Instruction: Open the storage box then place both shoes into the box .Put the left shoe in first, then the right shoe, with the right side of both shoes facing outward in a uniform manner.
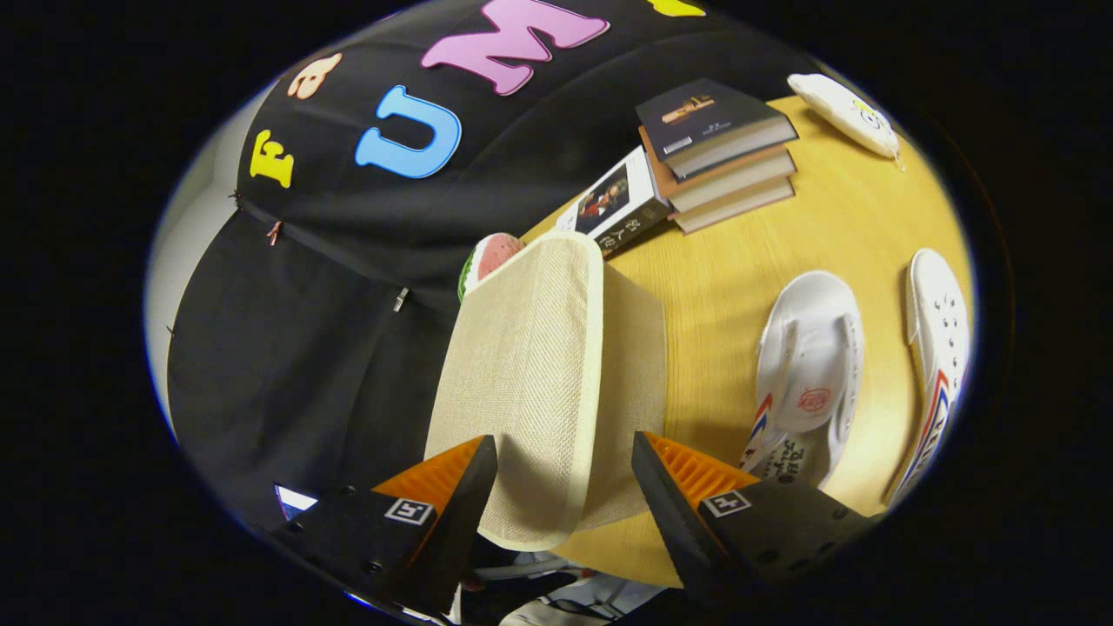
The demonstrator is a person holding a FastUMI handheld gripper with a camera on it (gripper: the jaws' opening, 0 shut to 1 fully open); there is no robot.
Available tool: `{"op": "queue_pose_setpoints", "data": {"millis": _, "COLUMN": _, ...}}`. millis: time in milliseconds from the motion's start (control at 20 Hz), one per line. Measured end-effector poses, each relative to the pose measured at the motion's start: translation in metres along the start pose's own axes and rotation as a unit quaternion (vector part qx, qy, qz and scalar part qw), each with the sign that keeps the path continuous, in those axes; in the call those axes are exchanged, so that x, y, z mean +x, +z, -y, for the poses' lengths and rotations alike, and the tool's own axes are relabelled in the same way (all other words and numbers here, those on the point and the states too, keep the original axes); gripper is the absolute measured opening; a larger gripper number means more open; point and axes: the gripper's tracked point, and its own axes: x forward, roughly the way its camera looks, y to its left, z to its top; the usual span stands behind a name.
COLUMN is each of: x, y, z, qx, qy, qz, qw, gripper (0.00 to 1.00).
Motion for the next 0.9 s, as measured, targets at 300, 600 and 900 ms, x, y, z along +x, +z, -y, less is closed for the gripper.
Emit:
{"op": "queue_pose_setpoints", "data": {"millis": 300, "x": 0.006, "y": -0.003, "z": -0.014, "qx": 0.071, "qy": 0.050, "qz": -0.036, "qw": 0.996, "gripper": 0.51}}
{"op": "queue_pose_setpoints", "data": {"millis": 600, "x": 0.004, "y": 0.001, "z": -0.020, "qx": 0.079, "qy": 0.038, "qz": -0.044, "qw": 0.995, "gripper": 0.10}}
{"op": "queue_pose_setpoints", "data": {"millis": 900, "x": -0.002, "y": 0.017, "z": -0.039, "qx": 0.018, "qy": -0.005, "qz": -0.034, "qw": 0.999, "gripper": 0.06}}
